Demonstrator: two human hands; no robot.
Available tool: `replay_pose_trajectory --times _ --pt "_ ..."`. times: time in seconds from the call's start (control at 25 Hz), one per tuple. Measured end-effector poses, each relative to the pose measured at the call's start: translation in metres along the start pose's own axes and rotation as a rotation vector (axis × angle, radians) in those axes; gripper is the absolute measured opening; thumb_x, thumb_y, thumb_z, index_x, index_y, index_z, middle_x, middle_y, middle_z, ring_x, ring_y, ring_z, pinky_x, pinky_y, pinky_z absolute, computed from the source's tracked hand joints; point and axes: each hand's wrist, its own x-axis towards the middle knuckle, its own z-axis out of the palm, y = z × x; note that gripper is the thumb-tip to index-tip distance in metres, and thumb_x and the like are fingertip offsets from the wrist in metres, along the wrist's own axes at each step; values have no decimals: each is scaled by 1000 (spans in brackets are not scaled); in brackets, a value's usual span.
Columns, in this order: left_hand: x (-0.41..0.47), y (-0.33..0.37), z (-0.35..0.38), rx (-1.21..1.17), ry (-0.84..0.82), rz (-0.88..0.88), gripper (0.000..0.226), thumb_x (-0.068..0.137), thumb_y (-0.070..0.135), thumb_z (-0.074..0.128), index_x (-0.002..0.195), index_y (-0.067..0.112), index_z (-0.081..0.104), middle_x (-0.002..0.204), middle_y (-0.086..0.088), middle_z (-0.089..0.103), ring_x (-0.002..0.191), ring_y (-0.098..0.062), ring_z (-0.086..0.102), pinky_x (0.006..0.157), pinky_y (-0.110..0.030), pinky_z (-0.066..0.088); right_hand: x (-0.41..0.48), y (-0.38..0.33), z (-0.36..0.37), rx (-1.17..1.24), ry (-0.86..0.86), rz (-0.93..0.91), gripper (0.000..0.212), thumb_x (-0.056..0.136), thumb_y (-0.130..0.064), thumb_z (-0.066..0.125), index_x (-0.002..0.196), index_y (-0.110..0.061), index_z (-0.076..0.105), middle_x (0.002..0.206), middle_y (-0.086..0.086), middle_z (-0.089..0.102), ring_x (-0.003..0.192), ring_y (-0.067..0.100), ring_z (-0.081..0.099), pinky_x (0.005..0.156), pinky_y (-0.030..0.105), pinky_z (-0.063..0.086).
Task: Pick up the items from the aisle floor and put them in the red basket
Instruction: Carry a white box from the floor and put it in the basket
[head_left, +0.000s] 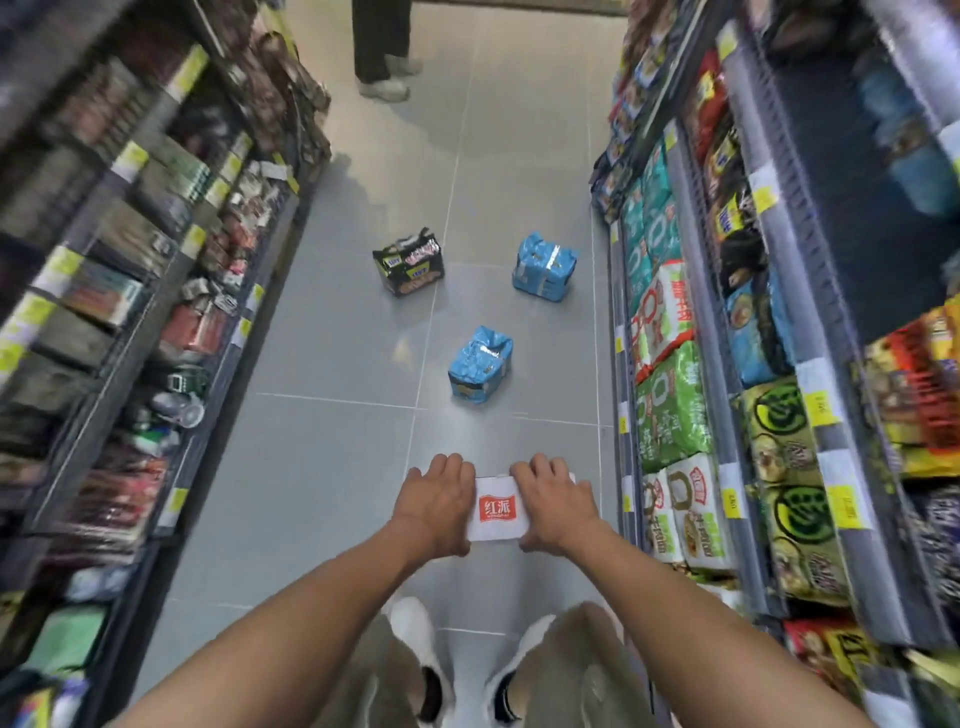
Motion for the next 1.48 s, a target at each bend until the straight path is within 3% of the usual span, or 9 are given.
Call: replay_pose_trajectory --times 0.32,0.72,0.92,1.16,1.32,1.48 --pt "-53 29 -129 75 19 55 86 66 54 81 131 17 40 124 -6 49 113 -24 48 89 -41 49 -96 8 -101 96 70 39 94 66 -46 87 141 -27 34 134 4 40 125 29 42 93 50 51" --pt "-11 133 -162 167 56 298 88 69 58 80 135 19 38 125 -5 50 111 -22 49 90 -39 49 -162 99 -92 187 113 283 97 65 -47 87 144 -28 33 137 5 39 129 29 39 95 52 49" --pt "31 167 -179 275 45 546 86 70 60 77 135 19 38 125 -4 50 111 -23 48 90 -40 50 -180 121 -78 332 129 519 100 62 -50 87 143 -28 33 139 5 39 130 30 39 93 51 51" --pt "68 196 -201 517 28 936 85 73 63 70 136 15 37 128 -6 46 113 -26 46 88 -40 47 -202 101 -57 593 171 843 104 64 -48 87 148 -30 29 143 2 35 134 31 35 95 52 46" --pt "60 227 -203 649 -14 1128 95 73 59 72 143 10 31 140 -11 41 126 -29 42 99 -45 45 -228 72 -39 750 207 1031 102 63 -50 86 147 -34 31 139 -1 34 132 27 34 93 49 45" --pt "18 271 -186 747 -72 1327 99 68 52 80 143 13 30 140 -9 38 130 -28 38 100 -46 44 -276 27 -6 880 230 1267 101 65 -50 85 147 -30 29 139 2 35 131 27 35 96 49 46"
